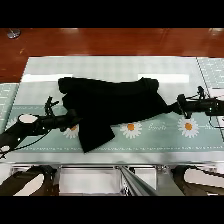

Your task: Fold the shirts.

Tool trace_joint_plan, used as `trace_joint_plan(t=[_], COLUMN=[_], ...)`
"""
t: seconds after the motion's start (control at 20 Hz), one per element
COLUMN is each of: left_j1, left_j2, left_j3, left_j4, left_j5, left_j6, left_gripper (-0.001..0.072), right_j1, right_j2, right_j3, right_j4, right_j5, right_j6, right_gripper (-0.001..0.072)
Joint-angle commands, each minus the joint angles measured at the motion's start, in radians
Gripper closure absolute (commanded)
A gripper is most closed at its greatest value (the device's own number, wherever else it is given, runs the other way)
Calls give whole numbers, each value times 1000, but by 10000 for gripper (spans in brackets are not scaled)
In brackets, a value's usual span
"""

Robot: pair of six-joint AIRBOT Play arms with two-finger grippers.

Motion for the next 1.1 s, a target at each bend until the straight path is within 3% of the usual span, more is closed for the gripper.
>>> trace_joint_plan(t=[0.0, 0.15, 0.4, 0.5, 0.7, 0.8, 1.05], left_j1=[23, 82, 161, 193, 223, 223, 223], left_j2=[6, 37, 102, 103, 112, 158, 297], left_j3=[79, 320, 977, 1256, 1698, 1773, 1772], left_j4=[-1, -1, 21, 144, 527, 609, 618], left_j5=[-61, -143, -183, -242, -455, -493, -591], left_j6=[47, 63, 63, 51, -89, -97, -97], left_gripper=[687, 688, 689, 689, 689, 689, 689], right_j1=[20, 64, 151, 158, 157, 157, 157], right_j2=[23, 117, 274, 360, 604, 708, 867], right_j3=[111, 355, 866, 1015, 1098, 1098, 1098], right_j4=[15, 19, -3, -84, -317, -385, -455], right_j5=[108, 149, 87, 59, 44, 52, 154], right_j6=[-27, -16, 56, 108, 182, 196, 214], right_gripper=[686, 686, 686, 686, 686, 686, 686])
